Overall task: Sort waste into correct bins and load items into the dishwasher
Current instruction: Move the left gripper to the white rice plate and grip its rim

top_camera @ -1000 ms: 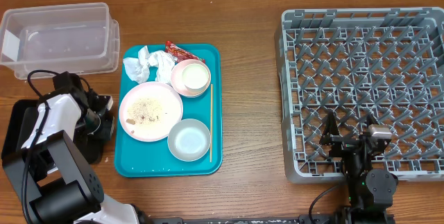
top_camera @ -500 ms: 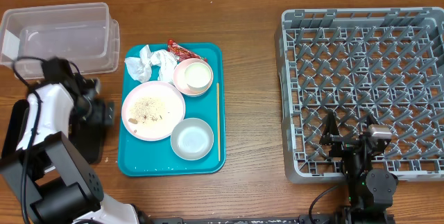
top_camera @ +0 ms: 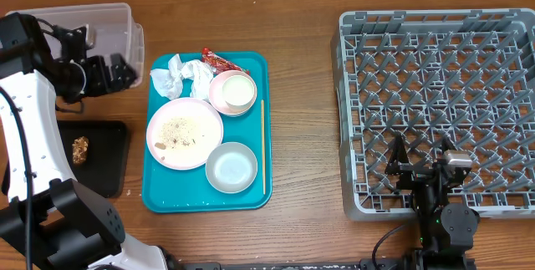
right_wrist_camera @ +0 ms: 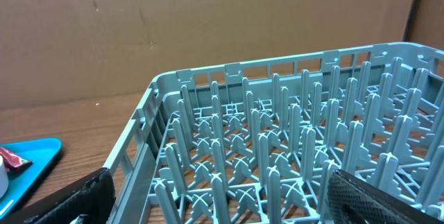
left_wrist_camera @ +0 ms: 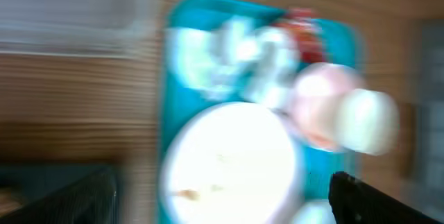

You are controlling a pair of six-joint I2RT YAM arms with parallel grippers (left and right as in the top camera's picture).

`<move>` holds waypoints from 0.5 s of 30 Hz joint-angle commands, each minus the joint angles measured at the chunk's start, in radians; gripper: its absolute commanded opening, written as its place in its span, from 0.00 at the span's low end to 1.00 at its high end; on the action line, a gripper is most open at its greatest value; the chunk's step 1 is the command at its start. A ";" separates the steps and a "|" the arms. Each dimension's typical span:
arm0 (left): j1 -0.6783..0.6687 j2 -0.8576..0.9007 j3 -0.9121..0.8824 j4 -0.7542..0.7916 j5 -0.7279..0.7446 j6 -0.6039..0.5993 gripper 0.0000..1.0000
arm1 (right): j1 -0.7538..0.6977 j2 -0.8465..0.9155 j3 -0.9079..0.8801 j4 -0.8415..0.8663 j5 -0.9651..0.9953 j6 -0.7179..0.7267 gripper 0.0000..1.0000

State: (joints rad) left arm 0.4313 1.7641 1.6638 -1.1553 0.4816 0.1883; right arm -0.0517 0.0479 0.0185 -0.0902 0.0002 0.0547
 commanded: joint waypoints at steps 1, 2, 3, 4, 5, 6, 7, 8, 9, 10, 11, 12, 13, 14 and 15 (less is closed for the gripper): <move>-0.012 0.001 -0.002 -0.045 0.389 -0.032 1.00 | -0.002 -0.010 -0.010 0.006 -0.003 -0.003 1.00; -0.032 0.001 -0.013 -0.066 0.409 -0.031 1.00 | -0.002 -0.010 -0.010 0.006 -0.003 -0.003 1.00; -0.048 0.001 -0.014 -0.091 0.397 -0.023 1.00 | -0.002 -0.009 -0.010 0.006 -0.003 -0.003 1.00; -0.064 0.001 -0.014 -0.111 0.384 -0.005 1.00 | -0.002 -0.009 -0.010 0.006 -0.003 -0.003 1.00; -0.086 0.001 -0.014 -0.132 0.360 0.015 1.00 | -0.002 -0.009 -0.010 0.006 -0.003 -0.003 1.00; -0.116 0.001 -0.014 -0.150 0.322 0.025 1.00 | -0.002 -0.009 -0.010 0.006 -0.002 -0.003 1.00; -0.143 0.001 -0.014 -0.158 0.284 0.025 1.00 | -0.002 -0.009 -0.010 0.006 -0.003 -0.003 1.00; -0.174 0.001 -0.014 -0.164 0.240 0.024 1.00 | -0.002 -0.009 -0.010 0.006 -0.003 -0.003 1.00; -0.211 0.001 -0.014 -0.168 0.187 0.019 1.00 | -0.002 -0.010 -0.010 0.006 -0.003 -0.003 1.00; -0.249 0.001 -0.014 -0.170 0.130 -0.001 1.00 | -0.002 -0.010 -0.010 0.006 -0.003 -0.003 1.00; -0.291 0.001 -0.014 -0.171 0.059 -0.040 1.00 | -0.002 -0.009 -0.010 0.006 -0.003 -0.003 1.00; -0.324 0.001 -0.014 -0.169 0.013 -0.066 1.00 | -0.002 -0.009 -0.010 0.006 -0.003 -0.003 1.00; -0.357 0.001 -0.014 -0.164 -0.027 -0.087 1.00 | -0.002 -0.009 -0.010 0.006 -0.003 -0.003 1.00; -0.393 0.001 -0.014 -0.151 -0.060 -0.097 1.00 | -0.002 -0.010 -0.010 0.006 -0.003 -0.003 1.00; -0.430 0.001 -0.014 -0.135 -0.079 -0.099 1.00 | -0.002 -0.009 -0.010 0.006 -0.003 -0.003 1.00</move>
State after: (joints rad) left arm 0.0925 1.7641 1.6554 -1.3128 0.5716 0.1471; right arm -0.0517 0.0475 0.0185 -0.0902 -0.0002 0.0551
